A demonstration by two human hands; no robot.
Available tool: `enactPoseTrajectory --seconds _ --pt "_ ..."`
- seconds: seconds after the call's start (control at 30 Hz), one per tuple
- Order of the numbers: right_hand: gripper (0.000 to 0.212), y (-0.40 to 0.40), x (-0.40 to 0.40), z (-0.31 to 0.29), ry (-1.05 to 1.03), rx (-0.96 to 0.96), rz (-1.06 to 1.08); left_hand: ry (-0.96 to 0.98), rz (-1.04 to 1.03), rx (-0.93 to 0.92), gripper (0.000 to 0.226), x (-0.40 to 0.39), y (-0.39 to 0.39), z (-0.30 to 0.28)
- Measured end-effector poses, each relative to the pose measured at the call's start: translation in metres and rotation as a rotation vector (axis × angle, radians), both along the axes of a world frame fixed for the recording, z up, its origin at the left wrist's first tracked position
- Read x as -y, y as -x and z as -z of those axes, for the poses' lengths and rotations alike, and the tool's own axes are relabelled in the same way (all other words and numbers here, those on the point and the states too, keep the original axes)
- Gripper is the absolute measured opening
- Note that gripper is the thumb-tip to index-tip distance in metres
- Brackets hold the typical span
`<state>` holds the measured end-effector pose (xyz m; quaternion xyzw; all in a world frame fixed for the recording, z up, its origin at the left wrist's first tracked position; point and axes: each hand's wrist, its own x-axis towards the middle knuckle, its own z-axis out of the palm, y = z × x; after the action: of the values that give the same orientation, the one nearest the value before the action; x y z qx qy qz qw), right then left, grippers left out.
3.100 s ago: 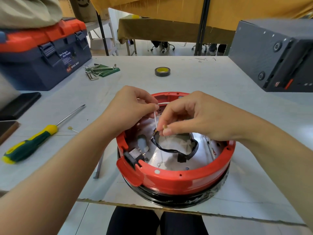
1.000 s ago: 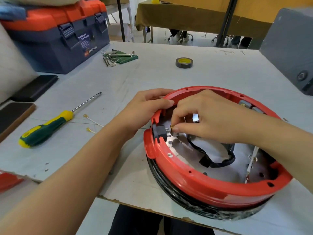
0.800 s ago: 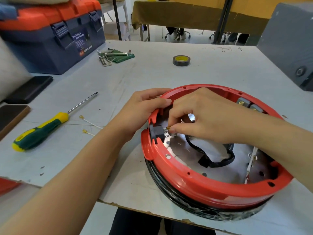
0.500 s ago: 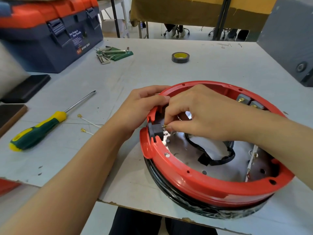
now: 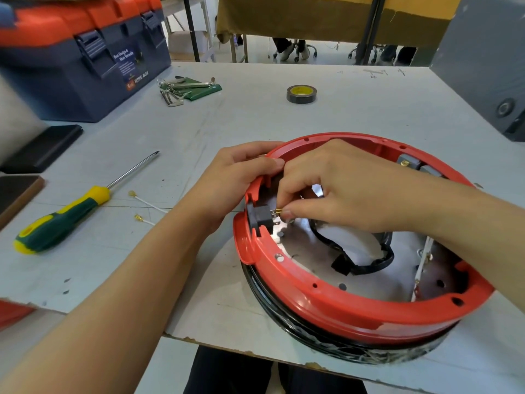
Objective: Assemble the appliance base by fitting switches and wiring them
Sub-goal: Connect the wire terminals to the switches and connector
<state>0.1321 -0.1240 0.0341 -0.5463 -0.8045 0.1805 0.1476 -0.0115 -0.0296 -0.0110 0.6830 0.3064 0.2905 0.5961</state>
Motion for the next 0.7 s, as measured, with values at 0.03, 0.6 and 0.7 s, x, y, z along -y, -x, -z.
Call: enactPoseTrajectory --seconds 0.03,0.6,0.7 --pt "0.011 -0.0001 0.0 -0.0001 -0.003 0.002 -0.001 0.001 -0.001 -0.002 0.031 0.0004 -0.0001 0.0" --pt "0.012 0.0067 -0.0011 -0.0013 -0.051 0.09 -0.03 -0.055 -0.087 -0.069 0.027 0.0084 -0.0053 -0.002" --pt "0.013 0.0098 -0.0013 -0.0009 -0.067 0.097 -0.04 -0.058 -0.089 -0.057 0.027 0.0093 -0.006 -0.0024"
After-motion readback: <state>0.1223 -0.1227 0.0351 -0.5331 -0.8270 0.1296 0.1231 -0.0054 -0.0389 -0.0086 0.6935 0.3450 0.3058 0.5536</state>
